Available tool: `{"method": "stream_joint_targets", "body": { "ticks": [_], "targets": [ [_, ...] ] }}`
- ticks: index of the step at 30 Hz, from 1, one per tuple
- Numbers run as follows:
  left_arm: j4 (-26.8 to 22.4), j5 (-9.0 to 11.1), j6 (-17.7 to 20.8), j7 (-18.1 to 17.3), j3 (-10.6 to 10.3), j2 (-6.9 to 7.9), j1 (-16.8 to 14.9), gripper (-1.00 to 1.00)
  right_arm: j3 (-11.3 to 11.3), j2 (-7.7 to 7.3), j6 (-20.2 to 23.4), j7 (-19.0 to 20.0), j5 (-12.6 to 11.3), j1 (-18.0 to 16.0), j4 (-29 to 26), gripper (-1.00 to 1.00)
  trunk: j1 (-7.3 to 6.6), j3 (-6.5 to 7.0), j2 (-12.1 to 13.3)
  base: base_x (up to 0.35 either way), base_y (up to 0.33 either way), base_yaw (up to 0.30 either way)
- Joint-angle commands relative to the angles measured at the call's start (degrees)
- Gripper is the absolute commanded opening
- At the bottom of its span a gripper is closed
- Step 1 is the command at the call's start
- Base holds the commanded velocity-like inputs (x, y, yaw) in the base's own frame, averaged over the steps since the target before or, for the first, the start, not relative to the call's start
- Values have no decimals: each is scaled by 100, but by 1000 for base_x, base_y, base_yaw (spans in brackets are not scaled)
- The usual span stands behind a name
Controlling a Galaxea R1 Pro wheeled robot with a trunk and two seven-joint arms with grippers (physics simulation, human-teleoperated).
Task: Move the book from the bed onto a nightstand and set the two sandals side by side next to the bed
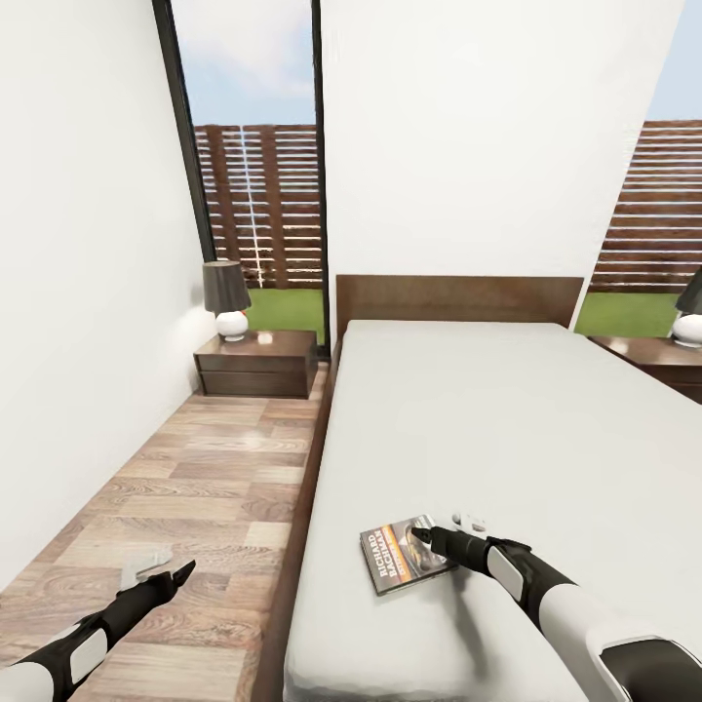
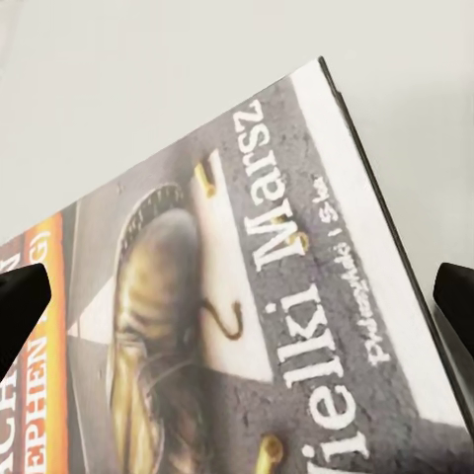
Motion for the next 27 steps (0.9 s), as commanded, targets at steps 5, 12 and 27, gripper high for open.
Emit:
{"method": "stream_joint_targets", "body": {
  "ticks": [5, 12, 27],
  "targets": [
    [11, 39, -28, -8, -49, 1, -6, 100, 72, -5, 48, -4, -50, 2, 1, 100, 0, -7, -2, 0, 133, 0],
    [9, 39, -28, -6, -49, 1, -7, 100, 72, -5, 48, -4, -50, 2, 1, 100, 0, -7, -2, 0, 24, 0],
    [12, 39, -28, -6, -49, 1, -6, 100, 72, -5, 48, -4, -50, 3, 1, 100, 0, -7, -2, -38, 67, 0]
  ]
}}
